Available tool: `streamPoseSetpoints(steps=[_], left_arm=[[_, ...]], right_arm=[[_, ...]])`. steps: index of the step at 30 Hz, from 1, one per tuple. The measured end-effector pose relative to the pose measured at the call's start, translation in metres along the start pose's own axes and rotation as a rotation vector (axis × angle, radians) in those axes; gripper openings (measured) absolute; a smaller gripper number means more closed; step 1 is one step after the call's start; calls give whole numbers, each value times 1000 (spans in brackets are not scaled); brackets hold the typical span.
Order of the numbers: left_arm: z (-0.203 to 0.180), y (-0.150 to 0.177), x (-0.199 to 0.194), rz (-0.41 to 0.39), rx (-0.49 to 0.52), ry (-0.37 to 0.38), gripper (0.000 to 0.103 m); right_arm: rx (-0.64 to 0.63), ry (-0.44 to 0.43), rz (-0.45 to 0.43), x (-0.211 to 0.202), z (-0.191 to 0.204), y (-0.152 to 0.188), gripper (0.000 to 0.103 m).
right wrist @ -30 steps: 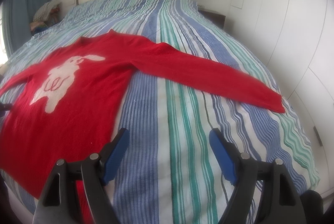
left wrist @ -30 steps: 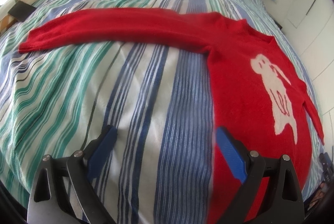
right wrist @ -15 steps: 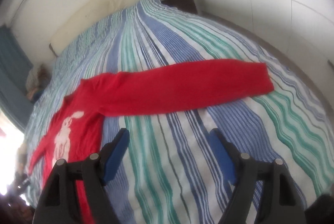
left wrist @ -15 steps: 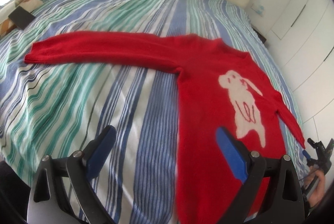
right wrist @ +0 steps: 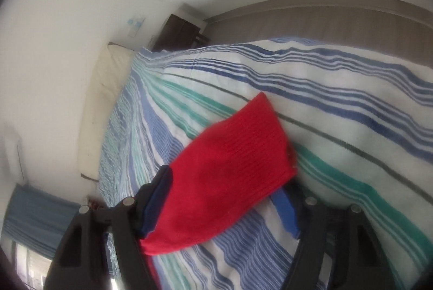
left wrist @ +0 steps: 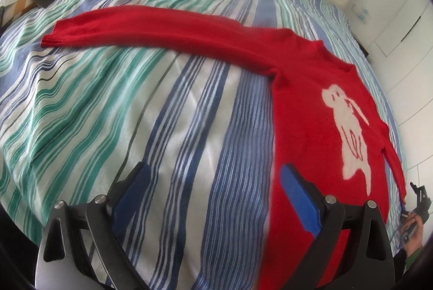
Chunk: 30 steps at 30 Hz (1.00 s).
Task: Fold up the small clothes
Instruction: 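Grasp the sleeve cuff with the right gripper, fold it across the body, release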
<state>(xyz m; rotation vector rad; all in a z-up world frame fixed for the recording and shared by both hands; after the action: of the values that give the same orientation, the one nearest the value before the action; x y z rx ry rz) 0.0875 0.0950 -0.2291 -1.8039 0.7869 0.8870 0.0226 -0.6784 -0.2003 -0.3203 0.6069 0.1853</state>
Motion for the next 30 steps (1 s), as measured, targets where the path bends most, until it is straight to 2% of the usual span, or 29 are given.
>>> streamPoseSetpoints(steps=[2, 3, 5, 6, 7, 8, 10, 13, 16, 18, 21, 23, 26, 27, 28, 29, 30], left_arm=[[0, -1, 3, 3, -2, -10, 97], [0, 0, 5, 4, 1, -14, 97], [-1, 0, 6, 5, 10, -22, 97], [-2, 0, 7, 4, 14, -24, 97], [-2, 0, 6, 2, 16, -25, 97], [-1, 0, 6, 0, 16, -23, 97], [-1, 0, 6, -2, 15, -20, 97], [0, -1, 5, -8, 5, -9, 97], [1, -4, 2, -17, -12, 14, 97], [3, -7, -2, -31, -17, 23, 97], [8, -10, -7, -49, -16, 16, 97], [13, -11, -8, -54, -27, 10, 97], [20, -13, -8, -57, -47, -3, 97], [21, -14, -8, -59, -47, -13, 97], [22, -14, -8, -63, -45, -23, 97], [23, -14, -9, -67, -42, -29, 97], [23, -14, -10, -72, -40, -31, 97]], right_arm=[[12, 7, -3, 6, -1, -6, 69], [4, 22, -1, 8, 1, -8, 65], [-23, 65, 6, 13, 3, -13, 49], [-38, 100, 13, 16, 3, -15, 21], [-58, 148, 23, 17, 3, -17, 4], [-77, 170, 21, 16, 7, -19, 4], [-153, 162, -8, 6, 33, -21, 4], [-314, 55, -26, -10, 108, -11, 4], [-486, -89, 10, -14, 205, 22, 4], [-606, -189, 65, -8, 272, 59, 4], [-747, -320, 182, 13, 358, 135, 4], [-815, -382, 262, 30, 401, 189, 4], [-897, -444, 387, 62, 433, 274, 8], [-898, -466, 485, 78, 434, 301, 20], [-879, -474, 595, 93, 428, 326, 51], [-857, -466, 661, 104, 421, 344, 64], [-841, -457, 681, 109, 412, 354, 69]])
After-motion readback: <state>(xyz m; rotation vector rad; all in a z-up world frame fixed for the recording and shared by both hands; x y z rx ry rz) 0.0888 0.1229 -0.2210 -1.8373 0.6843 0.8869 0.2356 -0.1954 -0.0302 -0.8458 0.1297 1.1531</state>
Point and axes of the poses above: each gripper's, at about its wrist camera, not at the fingertips, and x roughly the way its jaws point, z to its left, y to its underside, the point moved 4 cm from there along x, roughly the way its jaws point
